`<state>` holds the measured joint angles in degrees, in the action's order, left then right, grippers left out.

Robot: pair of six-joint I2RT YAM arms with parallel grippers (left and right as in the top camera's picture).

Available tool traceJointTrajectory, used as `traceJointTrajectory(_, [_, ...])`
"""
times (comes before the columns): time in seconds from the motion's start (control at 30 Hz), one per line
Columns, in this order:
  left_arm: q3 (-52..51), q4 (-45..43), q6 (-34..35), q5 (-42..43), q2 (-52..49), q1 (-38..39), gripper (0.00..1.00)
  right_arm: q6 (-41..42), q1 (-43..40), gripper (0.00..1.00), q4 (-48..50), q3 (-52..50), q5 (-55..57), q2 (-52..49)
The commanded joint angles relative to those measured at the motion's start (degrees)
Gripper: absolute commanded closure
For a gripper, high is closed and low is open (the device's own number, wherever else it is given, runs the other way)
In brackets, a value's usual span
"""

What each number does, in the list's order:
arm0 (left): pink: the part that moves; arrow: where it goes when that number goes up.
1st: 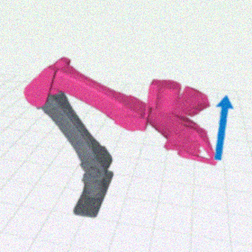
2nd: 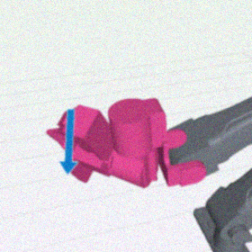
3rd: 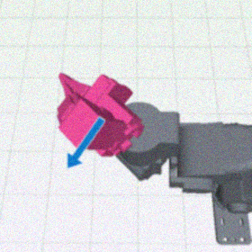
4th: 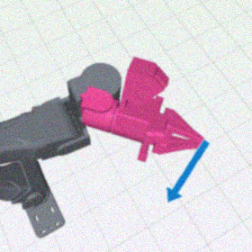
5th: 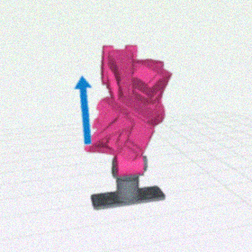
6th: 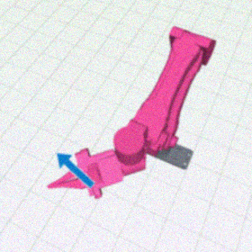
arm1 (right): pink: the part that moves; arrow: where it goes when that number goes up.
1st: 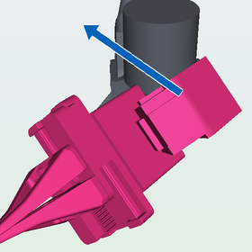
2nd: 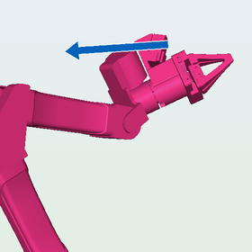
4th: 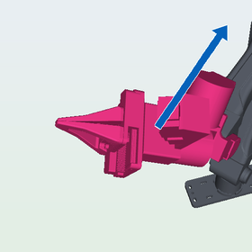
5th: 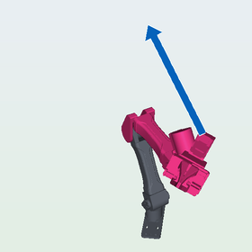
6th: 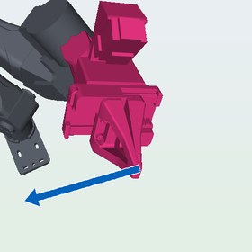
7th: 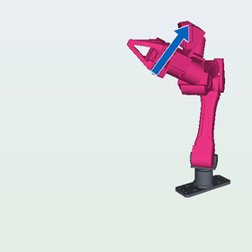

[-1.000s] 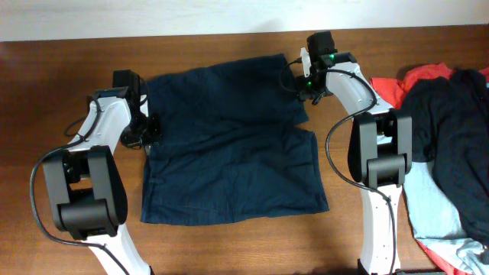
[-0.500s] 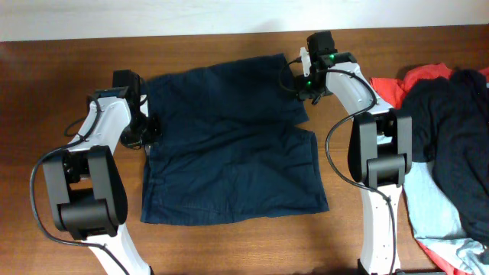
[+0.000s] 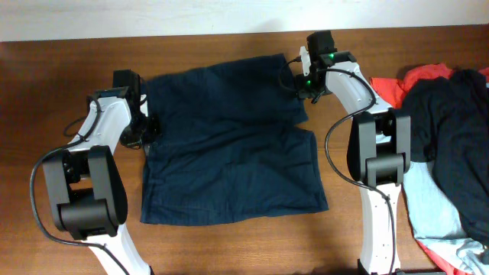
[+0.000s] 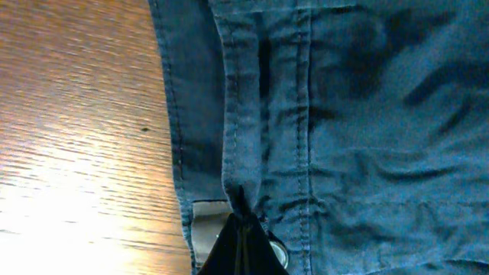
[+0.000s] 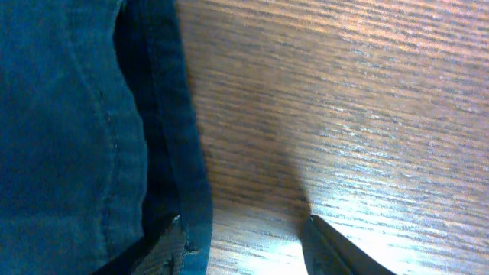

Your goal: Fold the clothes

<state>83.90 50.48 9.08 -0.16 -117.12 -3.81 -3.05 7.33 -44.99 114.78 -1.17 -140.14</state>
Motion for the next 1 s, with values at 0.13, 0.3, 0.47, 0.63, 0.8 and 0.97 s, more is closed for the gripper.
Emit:
traceJointTrajectory(0.13, [-0.55,-0.09,0.46,-7.85,-0.07,-0.15,1.0,0.13,-0.42,0.47,-1.03,-1.73,2.1,-6.54])
traceJointTrajectory(0.3, [-0.55,-0.09,0.48,-8.68,-0.07,-0.15,0.99,0.15,-1.2,0.47,-1.62,-1.73,2.05,-6.54])
traceJointTrajectory(0.47, [-0.55,0.04,0.5,-11.23,-0.07,-0.15,1.0,0.15,-2.56,0.47,-2.01,-1.73,1.97,-6.54])
traceJointTrajectory(0.63, [-0.55,0.13,0.5,-11.26,-0.07,-0.22,1.0,0.13,-3.54,0.47,-2.14,-1.73,1.84,-6.54])
traceJointTrajectory(0.8, [-0.55,0.17,0.5,-11.26,-0.07,-0.22,0.99,0.13,-3.61,0.47,-1.66,-1.73,1.81,-6.54])
traceJointTrajectory(0.97, [-0.55,0.11,0.5,-11.19,-0.07,-0.09,0.71,0.02,-3.65,0.42,-1.25,0.2,1.81,-5.73])
